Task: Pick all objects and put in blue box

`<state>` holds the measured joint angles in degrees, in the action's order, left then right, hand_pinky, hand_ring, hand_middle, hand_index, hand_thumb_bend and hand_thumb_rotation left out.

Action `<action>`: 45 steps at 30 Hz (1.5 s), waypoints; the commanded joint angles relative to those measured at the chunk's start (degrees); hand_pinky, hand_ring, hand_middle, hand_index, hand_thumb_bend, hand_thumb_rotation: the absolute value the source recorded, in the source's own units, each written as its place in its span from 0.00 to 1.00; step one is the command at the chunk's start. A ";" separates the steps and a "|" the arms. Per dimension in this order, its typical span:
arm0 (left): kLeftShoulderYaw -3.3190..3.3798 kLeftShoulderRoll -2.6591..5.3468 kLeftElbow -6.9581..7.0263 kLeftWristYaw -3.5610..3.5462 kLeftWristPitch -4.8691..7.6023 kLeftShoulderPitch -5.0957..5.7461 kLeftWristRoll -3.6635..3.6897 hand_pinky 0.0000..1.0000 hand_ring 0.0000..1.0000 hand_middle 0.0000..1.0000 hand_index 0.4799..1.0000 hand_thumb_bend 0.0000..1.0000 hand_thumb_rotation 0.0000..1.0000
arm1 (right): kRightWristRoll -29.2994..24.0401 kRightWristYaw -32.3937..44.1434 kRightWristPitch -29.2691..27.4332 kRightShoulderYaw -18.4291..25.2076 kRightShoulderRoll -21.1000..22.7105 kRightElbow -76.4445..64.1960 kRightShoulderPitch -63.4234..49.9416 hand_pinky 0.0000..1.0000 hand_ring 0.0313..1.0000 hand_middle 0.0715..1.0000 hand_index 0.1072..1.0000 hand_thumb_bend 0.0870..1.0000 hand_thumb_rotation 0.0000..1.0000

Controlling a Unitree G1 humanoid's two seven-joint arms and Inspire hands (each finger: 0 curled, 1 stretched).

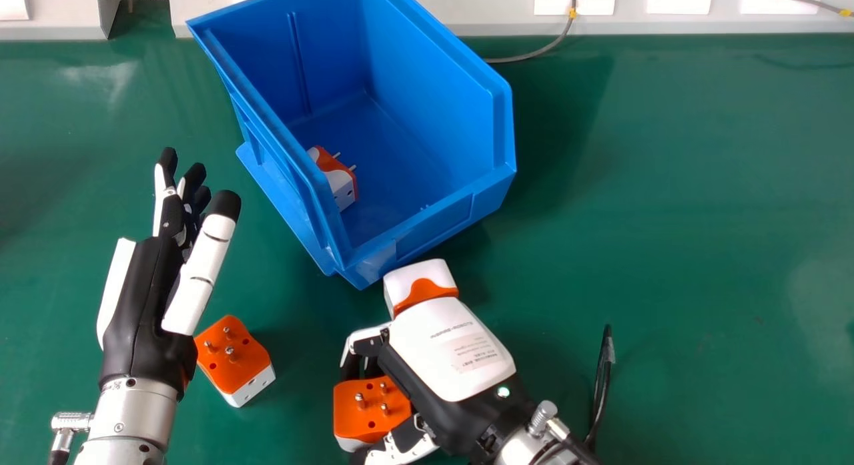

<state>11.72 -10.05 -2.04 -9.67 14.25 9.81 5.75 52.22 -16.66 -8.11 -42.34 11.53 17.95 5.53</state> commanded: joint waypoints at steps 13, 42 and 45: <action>0.10 -0.58 1.91 0.21 -0.13 -0.19 -0.18 1.00 1.00 1.00 1.00 0.63 0.82 | -1.19 4.55 0.67 0.54 1.52 -4.46 -5.50 0.10 0.13 0.17 0.41 0.43 0.15; 0.00 -0.85 -1.00 0.34 -0.33 -2.97 -0.59 1.00 1.00 1.00 1.00 0.67 0.82 | -9.26 10.42 -1.23 21.08 2.01 -38.17 -5.58 0.04 0.04 0.08 0.41 0.44 0.14; -0.03 -0.80 -1.95 0.36 0.05 -3.55 -0.60 1.00 1.00 1.00 1.00 0.67 0.82 | -9.26 10.34 -1.58 22.99 1.93 -35.47 1.43 0.04 0.05 0.07 0.41 0.44 0.14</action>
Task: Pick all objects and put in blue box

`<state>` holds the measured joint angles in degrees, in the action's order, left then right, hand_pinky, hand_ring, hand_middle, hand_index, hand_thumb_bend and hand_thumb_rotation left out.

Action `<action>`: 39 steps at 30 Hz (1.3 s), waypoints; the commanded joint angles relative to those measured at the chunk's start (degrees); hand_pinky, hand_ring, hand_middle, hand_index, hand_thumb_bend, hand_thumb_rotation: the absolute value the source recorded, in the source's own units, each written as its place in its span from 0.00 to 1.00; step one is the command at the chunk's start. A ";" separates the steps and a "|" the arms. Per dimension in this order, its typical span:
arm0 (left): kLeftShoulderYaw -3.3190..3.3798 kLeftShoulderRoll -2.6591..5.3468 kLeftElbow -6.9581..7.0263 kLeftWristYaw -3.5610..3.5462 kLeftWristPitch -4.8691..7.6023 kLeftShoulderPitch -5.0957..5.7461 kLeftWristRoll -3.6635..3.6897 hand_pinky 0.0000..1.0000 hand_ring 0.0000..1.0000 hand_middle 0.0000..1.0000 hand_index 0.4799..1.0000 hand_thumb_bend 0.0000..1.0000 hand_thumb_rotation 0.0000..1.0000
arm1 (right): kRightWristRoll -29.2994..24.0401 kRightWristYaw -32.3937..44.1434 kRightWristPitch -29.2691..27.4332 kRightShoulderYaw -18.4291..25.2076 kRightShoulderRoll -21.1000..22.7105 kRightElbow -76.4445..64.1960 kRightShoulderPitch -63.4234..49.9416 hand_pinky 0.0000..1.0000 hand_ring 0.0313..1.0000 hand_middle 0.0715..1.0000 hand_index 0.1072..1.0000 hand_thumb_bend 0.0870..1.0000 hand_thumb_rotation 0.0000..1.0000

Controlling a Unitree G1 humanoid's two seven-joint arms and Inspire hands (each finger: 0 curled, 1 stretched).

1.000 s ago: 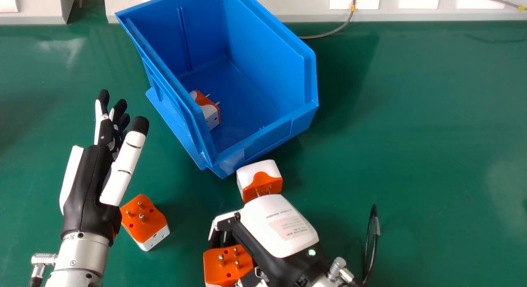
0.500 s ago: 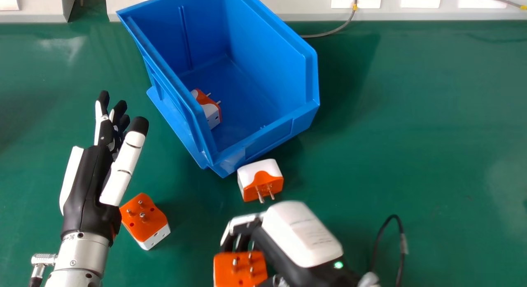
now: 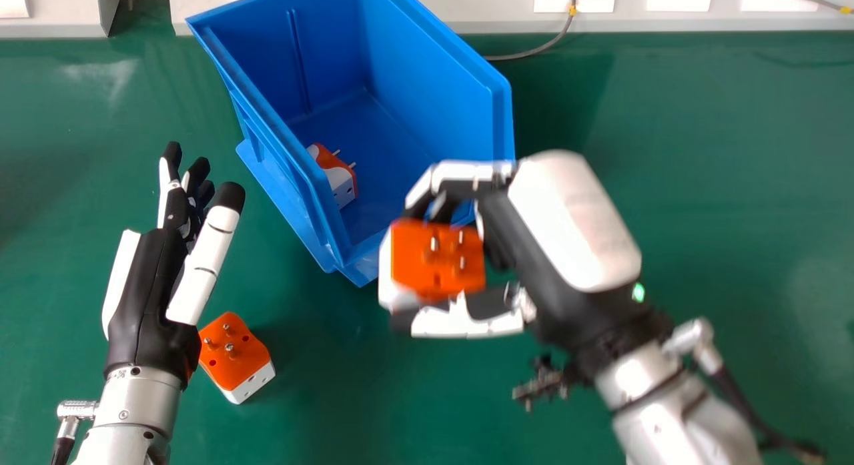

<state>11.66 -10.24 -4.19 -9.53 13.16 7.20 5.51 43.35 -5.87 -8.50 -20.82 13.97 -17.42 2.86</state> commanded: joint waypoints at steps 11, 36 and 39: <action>0.26 -0.57 -0.67 0.08 1.75 -1.09 -0.09 1.00 1.00 1.00 1.00 0.66 0.82 | 1.30 -2.44 -0.46 1.76 -3.02 23.47 31.39 0.05 0.06 0.09 0.41 0.44 0.14; -0.06 0.35 3.63 0.55 1.96 2.38 -0.39 1.00 1.00 1.00 1.00 0.66 0.81 | 2.27 -6.94 7.50 -8.24 -18.94 87.22 75.65 0.08 0.10 0.18 0.41 0.45 0.14; -0.35 0.41 4.48 0.87 1.60 2.72 -0.54 1.00 1.00 1.00 1.00 0.66 0.81 | 2.33 -6.29 8.30 -9.67 -19.49 88.55 75.85 0.07 0.09 0.16 0.42 0.45 0.13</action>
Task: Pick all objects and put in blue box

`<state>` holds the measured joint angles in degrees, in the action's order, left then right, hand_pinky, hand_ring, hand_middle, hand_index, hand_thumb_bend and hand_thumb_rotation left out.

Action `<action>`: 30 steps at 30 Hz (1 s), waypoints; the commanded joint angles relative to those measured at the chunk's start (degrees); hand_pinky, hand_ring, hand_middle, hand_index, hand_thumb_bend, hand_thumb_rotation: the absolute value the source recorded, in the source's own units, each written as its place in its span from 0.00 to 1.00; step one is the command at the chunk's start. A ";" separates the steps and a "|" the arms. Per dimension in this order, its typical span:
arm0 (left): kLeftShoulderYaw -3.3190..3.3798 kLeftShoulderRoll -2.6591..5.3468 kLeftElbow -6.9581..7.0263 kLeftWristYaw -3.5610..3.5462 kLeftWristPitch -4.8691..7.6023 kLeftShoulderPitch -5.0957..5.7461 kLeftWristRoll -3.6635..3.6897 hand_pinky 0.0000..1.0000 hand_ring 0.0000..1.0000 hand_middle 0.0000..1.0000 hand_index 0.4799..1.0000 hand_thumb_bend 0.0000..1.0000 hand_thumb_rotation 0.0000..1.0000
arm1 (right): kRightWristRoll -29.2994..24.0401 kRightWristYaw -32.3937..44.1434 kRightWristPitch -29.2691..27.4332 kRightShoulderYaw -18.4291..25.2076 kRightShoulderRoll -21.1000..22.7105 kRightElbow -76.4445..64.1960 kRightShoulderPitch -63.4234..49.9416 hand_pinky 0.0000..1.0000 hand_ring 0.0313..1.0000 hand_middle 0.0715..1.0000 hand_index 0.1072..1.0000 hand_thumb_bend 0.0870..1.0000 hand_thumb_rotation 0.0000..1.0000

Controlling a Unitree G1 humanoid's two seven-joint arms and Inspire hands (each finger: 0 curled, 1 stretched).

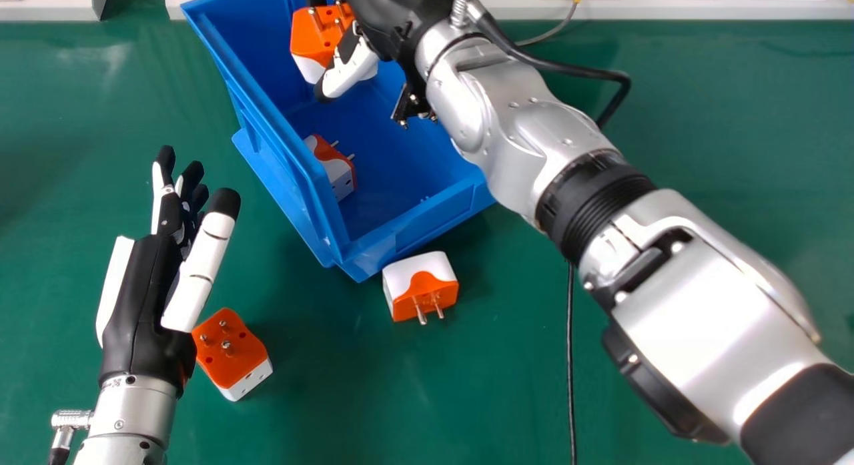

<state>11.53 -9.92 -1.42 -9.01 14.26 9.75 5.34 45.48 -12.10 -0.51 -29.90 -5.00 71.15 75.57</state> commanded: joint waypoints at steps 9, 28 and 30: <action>-0.72 0.31 3.06 0.94 -0.14 0.72 -0.40 1.00 1.00 1.00 1.00 0.66 0.81 | -1.30 0.03 1.60 -1.75 -1.04 2.08 0.91 0.07 0.10 0.16 0.42 0.46 0.12; -1.36 0.16 2.45 1.71 -0.55 -0.58 -1.25 1.00 1.00 1.00 1.00 0.66 0.82 | -4.70 2.40 1.57 -1.92 0.47 0.02 -2.56 0.67 0.82 0.86 0.80 0.60 0.40; -1.41 0.21 2.14 1.85 -0.64 -0.81 -1.27 1.00 1.00 1.00 1.00 0.66 0.82 | -4.78 2.05 1.64 -2.04 0.56 -0.05 -2.94 0.69 0.85 0.89 0.83 0.60 0.42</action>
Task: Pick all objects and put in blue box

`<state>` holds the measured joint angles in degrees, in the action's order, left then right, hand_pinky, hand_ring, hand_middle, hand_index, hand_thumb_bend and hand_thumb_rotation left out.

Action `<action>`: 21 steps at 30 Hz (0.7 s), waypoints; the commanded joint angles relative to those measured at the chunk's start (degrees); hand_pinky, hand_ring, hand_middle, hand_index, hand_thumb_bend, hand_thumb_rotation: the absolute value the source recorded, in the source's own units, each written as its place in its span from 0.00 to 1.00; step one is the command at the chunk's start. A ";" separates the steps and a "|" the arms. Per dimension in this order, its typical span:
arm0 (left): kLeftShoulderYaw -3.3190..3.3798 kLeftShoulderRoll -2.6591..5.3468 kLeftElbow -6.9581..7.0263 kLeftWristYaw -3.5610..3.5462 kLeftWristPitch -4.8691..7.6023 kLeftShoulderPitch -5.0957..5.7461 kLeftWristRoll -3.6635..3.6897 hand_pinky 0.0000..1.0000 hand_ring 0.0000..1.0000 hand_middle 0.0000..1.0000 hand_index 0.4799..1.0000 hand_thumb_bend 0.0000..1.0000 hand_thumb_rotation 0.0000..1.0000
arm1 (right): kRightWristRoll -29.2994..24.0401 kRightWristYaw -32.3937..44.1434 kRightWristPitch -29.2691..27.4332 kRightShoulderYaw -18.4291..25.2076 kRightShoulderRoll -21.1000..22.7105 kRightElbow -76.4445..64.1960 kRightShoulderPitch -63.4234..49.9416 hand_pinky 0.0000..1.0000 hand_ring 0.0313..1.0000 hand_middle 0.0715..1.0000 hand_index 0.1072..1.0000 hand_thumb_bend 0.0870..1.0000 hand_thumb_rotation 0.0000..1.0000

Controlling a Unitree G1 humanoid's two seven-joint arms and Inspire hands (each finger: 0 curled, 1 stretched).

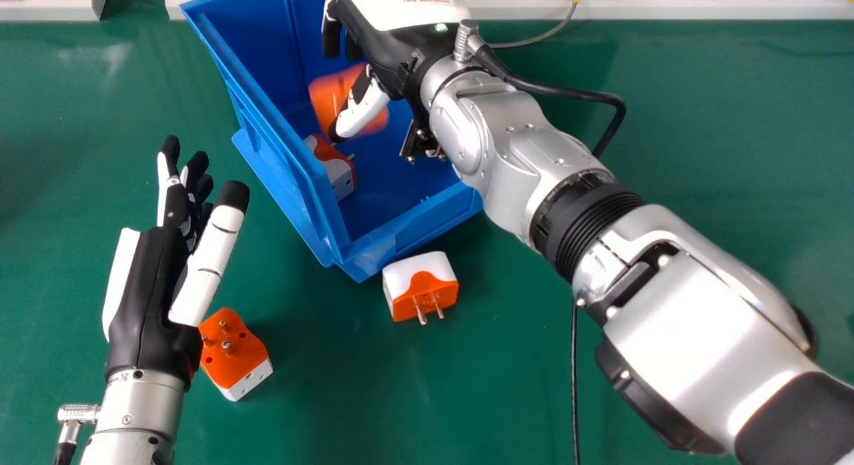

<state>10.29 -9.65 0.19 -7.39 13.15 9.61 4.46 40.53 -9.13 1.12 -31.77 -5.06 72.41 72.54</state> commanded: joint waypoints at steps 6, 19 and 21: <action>-0.39 0.13 0.47 0.62 0.10 -1.00 -0.52 1.00 1.00 1.00 1.00 0.67 0.82 | -1.30 -0.89 2.06 1.27 0.10 -3.13 -0.82 0.70 0.87 0.92 0.86 0.59 0.43; -0.73 0.27 0.32 0.89 -0.63 -1.48 -0.40 1.00 1.00 1.00 1.00 0.69 0.83 | -3.28 -0.76 5.88 6.14 6.59 -39.40 -21.31 0.70 0.86 0.91 0.84 0.44 0.36; -0.67 0.19 -0.01 0.79 -0.61 -1.70 -0.32 1.00 1.00 1.00 1.00 0.69 0.82 | -2.48 0.14 6.36 6.42 8.61 -48.37 -26.86 0.70 0.86 0.90 0.84 0.43 0.35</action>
<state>9.81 -9.51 -0.15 -6.78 11.91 8.67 4.40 36.73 -9.55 6.65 -26.79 -0.05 36.59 51.22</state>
